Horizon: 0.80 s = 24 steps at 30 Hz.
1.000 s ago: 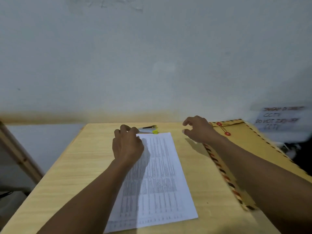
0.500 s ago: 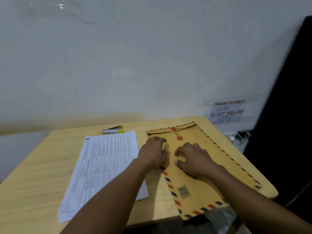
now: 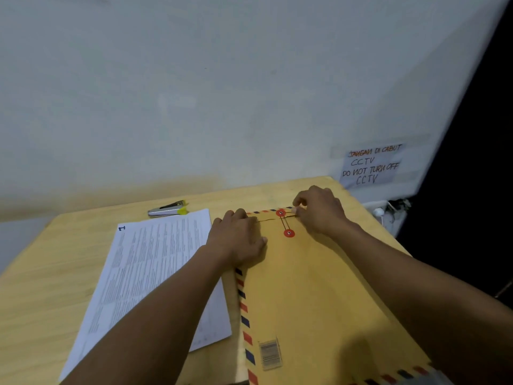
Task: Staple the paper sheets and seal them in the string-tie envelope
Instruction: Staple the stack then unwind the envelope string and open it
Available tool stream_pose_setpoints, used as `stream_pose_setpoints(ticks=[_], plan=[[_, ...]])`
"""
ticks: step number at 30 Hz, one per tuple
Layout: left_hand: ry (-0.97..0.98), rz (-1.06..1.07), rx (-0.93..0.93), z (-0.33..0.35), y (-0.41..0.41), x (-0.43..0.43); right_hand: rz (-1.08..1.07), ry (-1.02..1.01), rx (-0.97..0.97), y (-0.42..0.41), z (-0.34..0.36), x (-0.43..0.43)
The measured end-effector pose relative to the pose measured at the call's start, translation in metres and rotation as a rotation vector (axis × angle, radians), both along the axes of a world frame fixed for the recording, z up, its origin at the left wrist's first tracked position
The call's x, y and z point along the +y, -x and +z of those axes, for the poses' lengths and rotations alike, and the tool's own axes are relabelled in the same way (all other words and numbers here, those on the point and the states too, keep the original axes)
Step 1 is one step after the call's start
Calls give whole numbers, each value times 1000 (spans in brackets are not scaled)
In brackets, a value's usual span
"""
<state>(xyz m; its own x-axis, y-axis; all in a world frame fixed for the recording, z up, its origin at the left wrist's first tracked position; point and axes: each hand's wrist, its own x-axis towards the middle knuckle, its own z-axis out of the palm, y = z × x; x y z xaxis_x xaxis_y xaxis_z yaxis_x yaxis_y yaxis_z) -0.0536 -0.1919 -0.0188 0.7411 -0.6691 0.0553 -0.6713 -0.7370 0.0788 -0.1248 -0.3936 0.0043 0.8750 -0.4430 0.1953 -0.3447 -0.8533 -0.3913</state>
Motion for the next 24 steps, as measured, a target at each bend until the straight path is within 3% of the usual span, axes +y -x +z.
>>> stream_pose_setpoints(ticks=[7, 12, 16, 19, 24], plan=[[38, -5, -3, -1, -16, -9, 42, -4, 25, -34, -21, -13], [48, -49, -97, -5, -18, -8, 95, 347, 193, -45, -21, -10], [43, -82, -168, -8, -21, -6, 127, 358, 171, -66, -8, 8], [86, -75, -79, -10, -24, -4, 273, 113, 198, -70, 6, 27], [166, -53, 39, -12, -26, 0, 436, -684, 129, -21, 17, 27]])
